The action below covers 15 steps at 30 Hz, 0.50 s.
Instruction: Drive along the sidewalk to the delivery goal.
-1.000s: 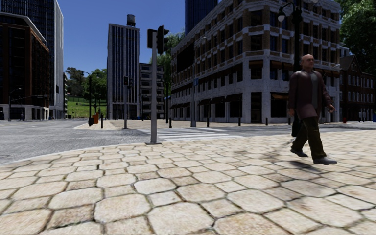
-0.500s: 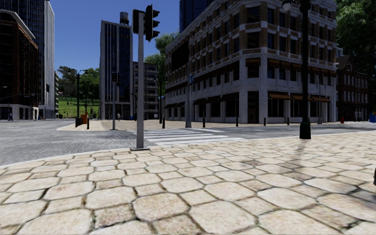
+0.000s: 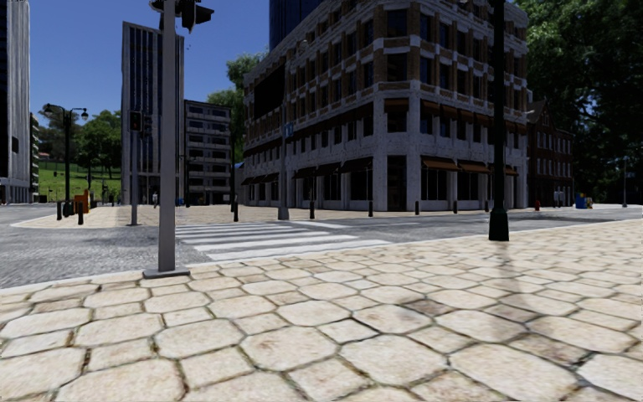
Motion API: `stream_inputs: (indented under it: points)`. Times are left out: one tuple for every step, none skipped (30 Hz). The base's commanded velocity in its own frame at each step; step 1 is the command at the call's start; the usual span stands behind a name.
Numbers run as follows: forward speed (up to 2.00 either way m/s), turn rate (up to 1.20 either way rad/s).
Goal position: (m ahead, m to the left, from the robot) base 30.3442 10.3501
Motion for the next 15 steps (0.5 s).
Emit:
stream_inputs:
  points:
    - [1.85,0.0]
    - [1.85,0.0]
    - [1.85,0.0]
    - [1.85,0.0]
    - [1.85,0.0]
    - [1.85,0.0]
    - [1.85,0.0]
    - [1.85,0.0]
    - [1.85,0.0]
    - [1.85,0.0]
    - [1.85,0.0]
    - [1.85,0.0]
    - [1.87,0.0]
    - [1.88,0.0]
    - [1.88,0.0]
